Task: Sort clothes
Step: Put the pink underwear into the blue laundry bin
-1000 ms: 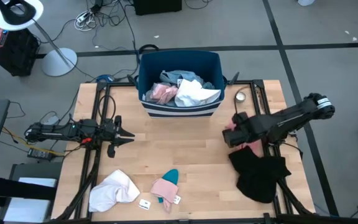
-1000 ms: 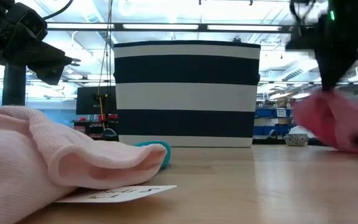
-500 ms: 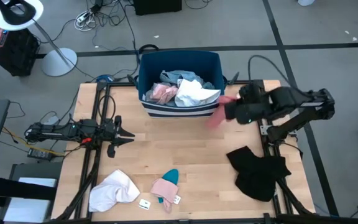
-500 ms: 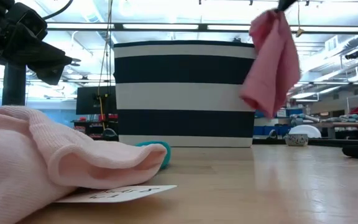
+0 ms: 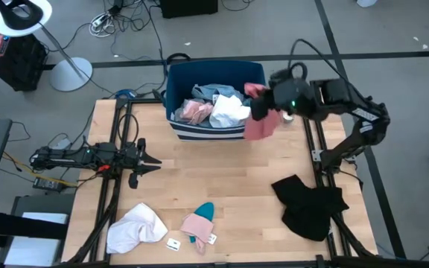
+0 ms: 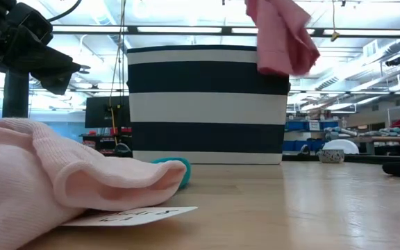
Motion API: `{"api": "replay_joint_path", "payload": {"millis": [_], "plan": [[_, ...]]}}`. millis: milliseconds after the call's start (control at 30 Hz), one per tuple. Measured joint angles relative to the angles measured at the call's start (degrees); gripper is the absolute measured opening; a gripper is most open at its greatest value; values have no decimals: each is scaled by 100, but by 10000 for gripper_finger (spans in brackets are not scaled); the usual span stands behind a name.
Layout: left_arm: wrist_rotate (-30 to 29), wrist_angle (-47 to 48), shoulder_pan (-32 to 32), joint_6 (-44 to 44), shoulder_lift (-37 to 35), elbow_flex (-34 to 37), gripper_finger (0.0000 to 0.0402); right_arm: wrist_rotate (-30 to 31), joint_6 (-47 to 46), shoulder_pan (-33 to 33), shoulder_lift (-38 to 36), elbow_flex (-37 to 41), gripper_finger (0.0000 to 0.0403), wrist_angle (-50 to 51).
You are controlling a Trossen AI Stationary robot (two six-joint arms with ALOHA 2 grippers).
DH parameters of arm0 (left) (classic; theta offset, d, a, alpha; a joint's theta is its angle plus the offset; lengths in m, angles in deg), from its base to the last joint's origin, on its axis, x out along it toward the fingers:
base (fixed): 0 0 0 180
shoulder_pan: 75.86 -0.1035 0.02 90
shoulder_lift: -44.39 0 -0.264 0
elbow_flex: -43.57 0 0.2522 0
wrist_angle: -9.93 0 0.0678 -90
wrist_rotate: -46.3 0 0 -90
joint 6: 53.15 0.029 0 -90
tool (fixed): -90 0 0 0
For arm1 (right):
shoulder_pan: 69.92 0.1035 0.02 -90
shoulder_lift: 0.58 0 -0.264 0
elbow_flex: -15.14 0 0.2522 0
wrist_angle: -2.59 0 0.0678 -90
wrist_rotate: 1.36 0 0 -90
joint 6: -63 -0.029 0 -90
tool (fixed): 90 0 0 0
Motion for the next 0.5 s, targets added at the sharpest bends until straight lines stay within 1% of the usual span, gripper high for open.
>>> {"api": "replay_joint_path", "payload": {"millis": [167, 300, 400, 500], "plan": [[-1, 2, -2, -3, -1, 0, 99, -189, 985, -305, 424, -725, 0, -903], [-1, 2, -1, -4, 0, 0, 99, -490, 1549, -501, 712, -1151, 0, -1577], [-1, 2, 0, -4, -1, 0, 99, -572, 1727, -600, 865, -1265, 0, -1771], [-1, 3, 0, -4, 0, 0, 99, -592, 1713, -691, 1043, -1267, 0, -1459]]}}
